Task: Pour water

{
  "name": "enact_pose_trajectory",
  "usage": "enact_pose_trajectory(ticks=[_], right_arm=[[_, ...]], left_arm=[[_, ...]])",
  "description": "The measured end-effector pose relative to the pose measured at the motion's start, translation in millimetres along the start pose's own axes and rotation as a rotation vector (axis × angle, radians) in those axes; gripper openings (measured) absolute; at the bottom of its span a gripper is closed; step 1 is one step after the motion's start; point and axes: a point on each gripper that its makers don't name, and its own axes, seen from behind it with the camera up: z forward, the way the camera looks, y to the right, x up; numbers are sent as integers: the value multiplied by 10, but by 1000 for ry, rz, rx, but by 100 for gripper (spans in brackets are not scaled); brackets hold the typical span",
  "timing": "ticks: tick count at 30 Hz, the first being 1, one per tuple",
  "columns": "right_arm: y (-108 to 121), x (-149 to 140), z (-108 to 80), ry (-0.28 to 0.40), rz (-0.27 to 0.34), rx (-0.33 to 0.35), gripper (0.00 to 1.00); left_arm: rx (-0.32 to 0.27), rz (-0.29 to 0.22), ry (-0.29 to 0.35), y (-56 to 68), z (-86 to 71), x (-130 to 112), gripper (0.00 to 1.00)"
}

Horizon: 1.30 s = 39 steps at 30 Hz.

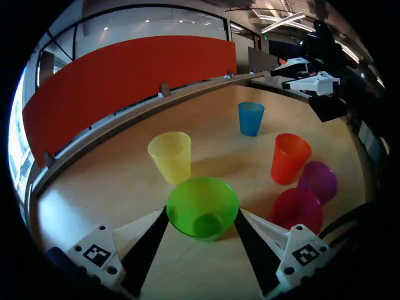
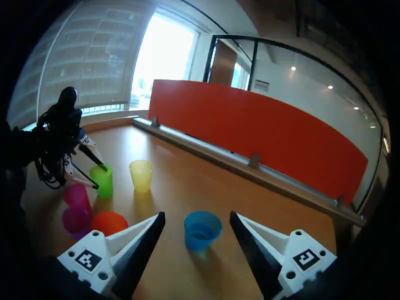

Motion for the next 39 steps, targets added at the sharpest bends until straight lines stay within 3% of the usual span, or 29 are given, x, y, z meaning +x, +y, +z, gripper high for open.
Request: enact_pose_trajectory(ticks=[17,39], right_arm=[[9,-47,59,-4,11,0,100],[70,-433,298,-86,32,3,100]], left_arm=[[6,-16,14,-53,16,7,86],[4,3,17,33,-80,10,86]])
